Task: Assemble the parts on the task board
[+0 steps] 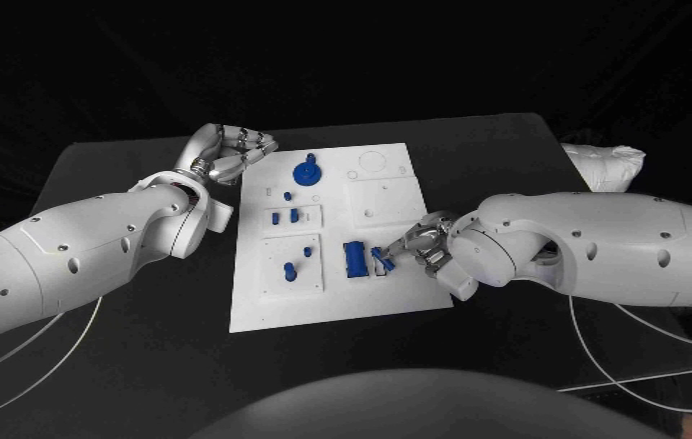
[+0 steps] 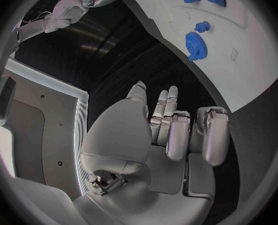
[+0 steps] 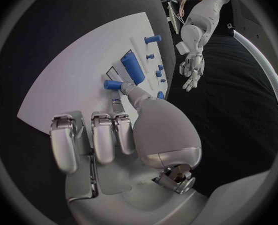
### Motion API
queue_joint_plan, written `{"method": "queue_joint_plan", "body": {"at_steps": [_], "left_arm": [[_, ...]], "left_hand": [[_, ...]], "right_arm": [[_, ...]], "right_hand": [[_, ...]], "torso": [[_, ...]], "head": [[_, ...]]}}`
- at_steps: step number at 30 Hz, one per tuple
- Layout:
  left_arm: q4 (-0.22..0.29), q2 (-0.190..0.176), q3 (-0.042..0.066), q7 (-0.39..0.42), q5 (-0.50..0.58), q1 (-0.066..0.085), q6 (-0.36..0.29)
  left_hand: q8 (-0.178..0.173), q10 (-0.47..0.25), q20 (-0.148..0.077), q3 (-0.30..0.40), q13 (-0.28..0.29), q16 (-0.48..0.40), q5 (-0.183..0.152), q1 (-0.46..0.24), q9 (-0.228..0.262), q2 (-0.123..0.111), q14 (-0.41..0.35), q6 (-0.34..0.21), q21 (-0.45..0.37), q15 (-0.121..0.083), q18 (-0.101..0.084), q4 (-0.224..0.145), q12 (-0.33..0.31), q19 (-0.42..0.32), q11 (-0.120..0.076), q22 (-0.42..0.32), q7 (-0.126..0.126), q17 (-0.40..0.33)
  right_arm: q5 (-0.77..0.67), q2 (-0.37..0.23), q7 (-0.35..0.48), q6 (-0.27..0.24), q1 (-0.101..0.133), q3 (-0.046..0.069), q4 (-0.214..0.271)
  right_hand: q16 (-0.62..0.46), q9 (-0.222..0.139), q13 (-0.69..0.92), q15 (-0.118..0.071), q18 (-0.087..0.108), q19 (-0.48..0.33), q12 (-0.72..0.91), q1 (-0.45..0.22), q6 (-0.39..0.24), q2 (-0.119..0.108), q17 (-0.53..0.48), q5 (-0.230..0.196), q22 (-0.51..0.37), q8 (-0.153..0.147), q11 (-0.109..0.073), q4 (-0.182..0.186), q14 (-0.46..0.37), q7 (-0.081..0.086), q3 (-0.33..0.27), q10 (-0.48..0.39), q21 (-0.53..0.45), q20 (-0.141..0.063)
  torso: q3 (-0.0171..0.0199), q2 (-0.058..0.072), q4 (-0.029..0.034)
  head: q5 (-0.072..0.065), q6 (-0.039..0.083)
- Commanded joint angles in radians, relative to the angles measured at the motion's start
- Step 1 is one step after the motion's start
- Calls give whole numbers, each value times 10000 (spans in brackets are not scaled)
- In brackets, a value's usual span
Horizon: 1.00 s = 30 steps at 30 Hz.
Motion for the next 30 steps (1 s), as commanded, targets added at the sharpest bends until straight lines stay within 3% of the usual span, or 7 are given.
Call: {"method": "queue_joint_plan", "body": {"at_steps": [1,15,30], "left_arm": [[18,21,6,64,-30,0,136],[23,25,6,65,-30,0,137],[18,25,6,73,-30,0,136]], "left_hand": [[-33,4,-64,-61,-5,-36,43,-21,-13,103,810,70,-51,-72,16,-2,-16,773,-54,2516,-34,2042],[-33,4,-64,-61,-5,-36,43,-21,-13,103,810,70,-51,-72,16,-2,-16,773,-54,2516,-34,2042],[-37,3,-65,-73,-6,-37,46,-1,-13,119,809,72,-60,-72,19,-4,-17,765,-54,2513,-36,2039]], "right_arm": [[22,50,-91,36,-9,-3,13],[-53,30,-274,205,-9,-4,51],[-417,-20,-603,478,-10,-4,68]], "right_hand": [[41,-39,2630,-29,-67,1064,28,-152,-14,-3,2633,-45,2629,-20,78,24,1042,81,-106,1049,45,-45],[41,-86,2630,-24,-67,1064,28,-212,-12,-34,2633,-65,2629,-12,92,68,1042,98,-168,1049,45,-41],[41,-285,2630,15,-67,1064,28,-485,83,-98,2633,-525,2629,4,153,317,1042,169,-451,1049,45,-9]], "torso": [[5,-1,-8],[3,5,-7],[3,0,-2]], "head": [[-2,2],[-24,2],[-42,2]]}}
